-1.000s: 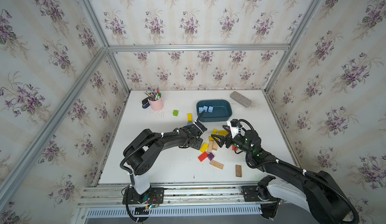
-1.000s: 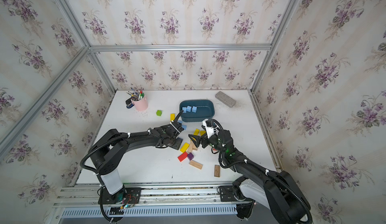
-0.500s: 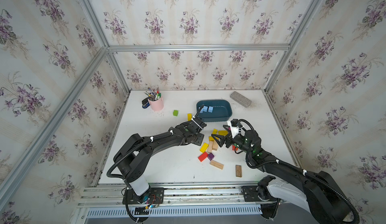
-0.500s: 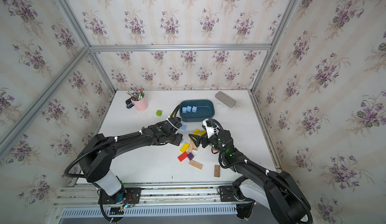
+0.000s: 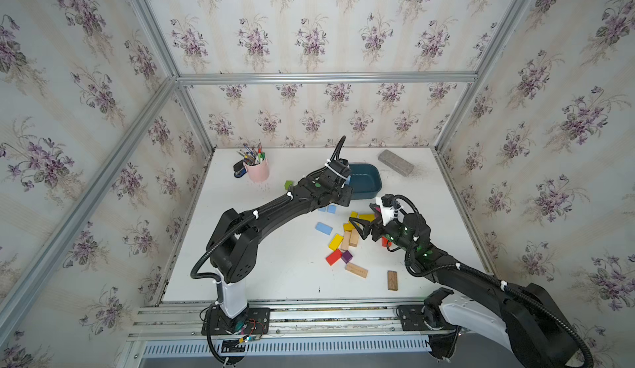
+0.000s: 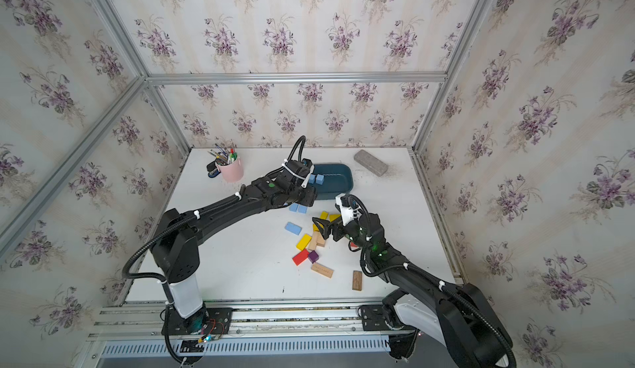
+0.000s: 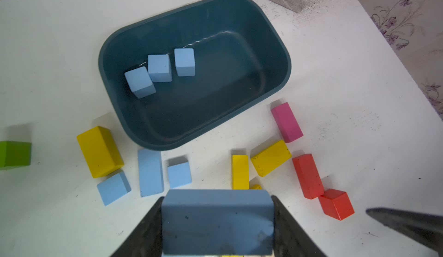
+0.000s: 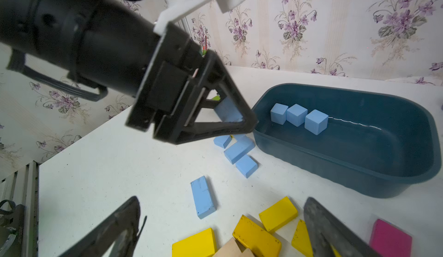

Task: Pick out the blue building blocks
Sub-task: Pick up the building block from the center of the board, then place the building block in the storage box.

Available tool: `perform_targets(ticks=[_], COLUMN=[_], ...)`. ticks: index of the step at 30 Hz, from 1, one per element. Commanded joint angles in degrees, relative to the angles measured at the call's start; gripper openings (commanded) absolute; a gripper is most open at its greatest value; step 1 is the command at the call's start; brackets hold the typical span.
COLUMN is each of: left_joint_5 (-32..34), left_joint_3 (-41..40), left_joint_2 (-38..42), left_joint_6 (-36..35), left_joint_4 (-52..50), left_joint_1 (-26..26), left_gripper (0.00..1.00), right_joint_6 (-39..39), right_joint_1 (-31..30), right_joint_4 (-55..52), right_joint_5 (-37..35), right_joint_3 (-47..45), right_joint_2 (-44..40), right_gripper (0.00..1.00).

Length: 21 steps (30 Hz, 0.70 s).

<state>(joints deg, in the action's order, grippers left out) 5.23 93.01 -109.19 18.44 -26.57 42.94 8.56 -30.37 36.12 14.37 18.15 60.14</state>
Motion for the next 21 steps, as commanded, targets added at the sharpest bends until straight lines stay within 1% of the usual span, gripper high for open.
perform_targets(ticks=[1,4,7,13,16,21], left_joint_5=[-4.01,-5.22,-4.72,-1.55,0.85,4.83], left_joint_3=[6.31,13.09,18.96,28.98,30.34,27.35], left_joint_2=[-4.53,-9.84,-15.47,-24.54,-26.49,-26.31], left_joint_6=[-0.71,0.61,2.45,5.89,6.61,7.35], left_joint_4=[-2.04,-3.1,-4.28,-5.54,-5.86,-6.08], left_joint_1=[-0.74,-1.45,-1.89,-1.99,-2.02,-2.83], left_gripper=[0.45,0.45,0.45,0.45,0.45,0.46], right_joint_6=[-0.52,0.04,0.49,1.52,2.2,3.37], right_joint_1=[0.02,0.01,0.02,-0.01,-0.04,0.2], right_joint_4=[0.8,-0.77,-2.51,-2.68,-3.13,-4.53], right_joint_5=[-3.34,-10.35,-17.01,-22.74,-24.32,-25.05], right_joint_3=[-0.44,-0.75,-1.01,-2.15,-2.05,-0.97], right_joint_2=[-1.37,-2.68,-3.92,-5.4,-4.57,-2.73], right_gripper=[1.0,1.0,1.0,1.0,0.99,1.0])
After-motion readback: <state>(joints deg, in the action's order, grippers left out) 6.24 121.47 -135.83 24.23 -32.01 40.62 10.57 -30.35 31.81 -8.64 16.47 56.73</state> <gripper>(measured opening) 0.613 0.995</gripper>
